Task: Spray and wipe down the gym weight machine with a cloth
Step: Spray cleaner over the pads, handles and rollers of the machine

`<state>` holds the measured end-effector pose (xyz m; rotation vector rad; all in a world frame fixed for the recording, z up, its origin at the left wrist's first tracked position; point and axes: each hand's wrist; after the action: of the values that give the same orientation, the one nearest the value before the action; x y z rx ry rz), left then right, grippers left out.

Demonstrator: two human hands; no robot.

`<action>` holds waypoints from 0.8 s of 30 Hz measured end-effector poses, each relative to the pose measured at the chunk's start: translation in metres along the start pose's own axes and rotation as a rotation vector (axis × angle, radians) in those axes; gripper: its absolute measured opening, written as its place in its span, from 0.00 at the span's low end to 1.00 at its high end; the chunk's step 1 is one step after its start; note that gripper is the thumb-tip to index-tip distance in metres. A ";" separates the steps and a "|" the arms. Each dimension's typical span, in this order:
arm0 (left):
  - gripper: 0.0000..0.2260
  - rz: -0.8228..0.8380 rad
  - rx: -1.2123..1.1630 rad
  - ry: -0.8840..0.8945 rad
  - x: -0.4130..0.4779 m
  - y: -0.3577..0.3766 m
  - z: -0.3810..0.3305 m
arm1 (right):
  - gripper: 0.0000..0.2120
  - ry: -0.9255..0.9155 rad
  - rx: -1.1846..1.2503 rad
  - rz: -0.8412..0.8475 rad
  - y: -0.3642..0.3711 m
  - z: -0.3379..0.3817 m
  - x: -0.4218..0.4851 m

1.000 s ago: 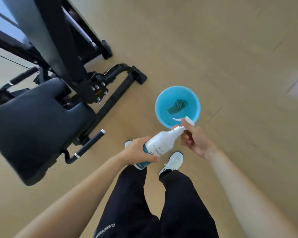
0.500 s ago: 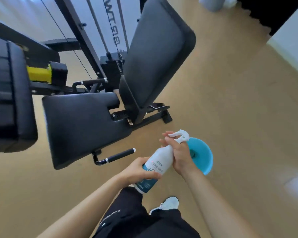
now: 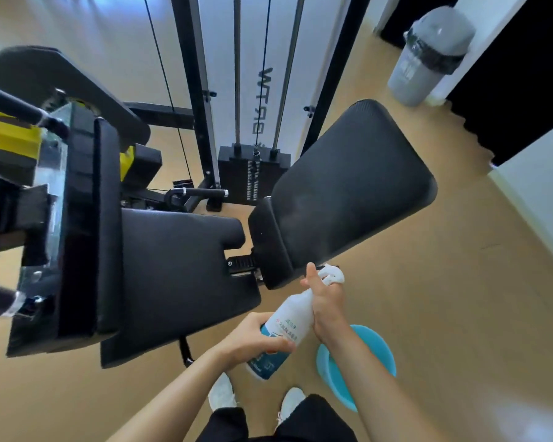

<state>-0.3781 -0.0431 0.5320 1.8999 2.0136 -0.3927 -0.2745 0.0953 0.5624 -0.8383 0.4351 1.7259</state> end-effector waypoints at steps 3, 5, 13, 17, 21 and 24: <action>0.16 0.006 -0.020 0.004 0.019 -0.005 -0.009 | 0.19 -0.008 -0.074 -0.013 -0.003 0.011 0.020; 0.13 -0.003 -0.054 -0.014 0.032 -0.006 -0.012 | 0.15 0.008 -0.062 0.029 -0.005 0.019 0.038; 0.19 -0.139 -0.108 -0.051 0.078 0.003 -0.029 | 0.15 -0.004 -0.095 0.091 -0.005 0.063 0.087; 0.14 -0.145 -0.103 -0.064 0.094 0.001 -0.038 | 0.10 -0.002 -0.100 0.099 -0.007 0.076 0.100; 0.16 -0.094 -0.104 -0.056 0.103 -0.011 -0.044 | 0.10 0.012 -0.075 0.112 -0.007 0.083 0.103; 0.12 -0.029 -0.077 -0.035 0.107 -0.024 -0.041 | 0.09 0.003 -0.035 0.018 0.000 0.080 0.103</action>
<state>-0.4092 0.0697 0.5219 1.8075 2.0066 -0.3484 -0.3134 0.2184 0.5428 -0.8641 0.4166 1.7536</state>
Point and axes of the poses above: each hand's wrist, its own x-axis towards the middle knuckle, its own y-axis out of the palm, z = x × y, and after that the axes turned 12 degrees about y, right-handed
